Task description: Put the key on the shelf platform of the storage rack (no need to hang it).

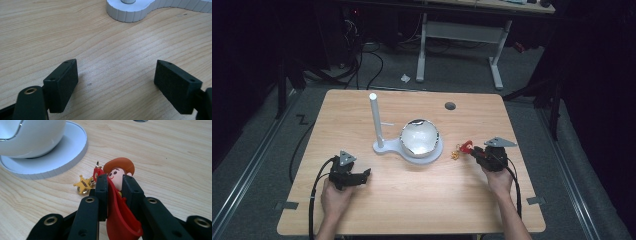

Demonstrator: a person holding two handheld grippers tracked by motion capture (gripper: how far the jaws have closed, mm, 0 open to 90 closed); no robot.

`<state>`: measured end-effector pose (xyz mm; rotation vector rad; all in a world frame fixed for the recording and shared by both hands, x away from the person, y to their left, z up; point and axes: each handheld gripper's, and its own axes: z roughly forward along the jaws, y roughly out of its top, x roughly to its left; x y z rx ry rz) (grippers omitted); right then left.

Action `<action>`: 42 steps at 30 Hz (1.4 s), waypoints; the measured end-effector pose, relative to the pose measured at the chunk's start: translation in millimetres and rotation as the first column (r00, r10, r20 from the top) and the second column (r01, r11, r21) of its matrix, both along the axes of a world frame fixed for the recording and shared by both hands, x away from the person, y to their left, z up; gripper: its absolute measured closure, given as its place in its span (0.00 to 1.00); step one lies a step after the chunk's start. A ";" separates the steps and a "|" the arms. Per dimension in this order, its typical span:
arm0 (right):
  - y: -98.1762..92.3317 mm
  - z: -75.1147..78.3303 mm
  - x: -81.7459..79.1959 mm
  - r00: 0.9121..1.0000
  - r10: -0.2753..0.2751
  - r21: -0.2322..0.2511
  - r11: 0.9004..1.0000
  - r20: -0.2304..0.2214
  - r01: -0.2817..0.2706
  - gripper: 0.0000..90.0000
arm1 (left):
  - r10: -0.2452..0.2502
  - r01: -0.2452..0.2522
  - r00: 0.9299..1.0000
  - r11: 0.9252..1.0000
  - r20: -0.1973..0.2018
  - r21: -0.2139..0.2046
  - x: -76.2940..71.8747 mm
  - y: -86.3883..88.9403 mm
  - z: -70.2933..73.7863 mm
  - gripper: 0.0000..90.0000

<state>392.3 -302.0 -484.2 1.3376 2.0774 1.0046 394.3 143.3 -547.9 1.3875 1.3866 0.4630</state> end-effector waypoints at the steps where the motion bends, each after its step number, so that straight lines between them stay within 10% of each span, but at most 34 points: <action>1: 0.0 0.0 0.0 1.000 0.000 0.000 1.000 0.000 0.000 0.85 | 0.000 0.000 1.000 1.000 0.000 0.000 0.0 0.0 0.0 0.22; 20: 10.5 36.5 -30.4 0.993 0.100 -0.007 0.995 0.066 -0.100 0.94 | 0.000 0.000 1.000 1.000 0.000 0.000 0.0 0.0 0.0 0.22; 42: 44.5 86.2 -43.5 0.955 0.259 0.035 0.963 0.148 -0.266 0.94 | 0.000 0.000 1.000 1.000 0.001 -0.002 0.0 -0.1 0.0 0.22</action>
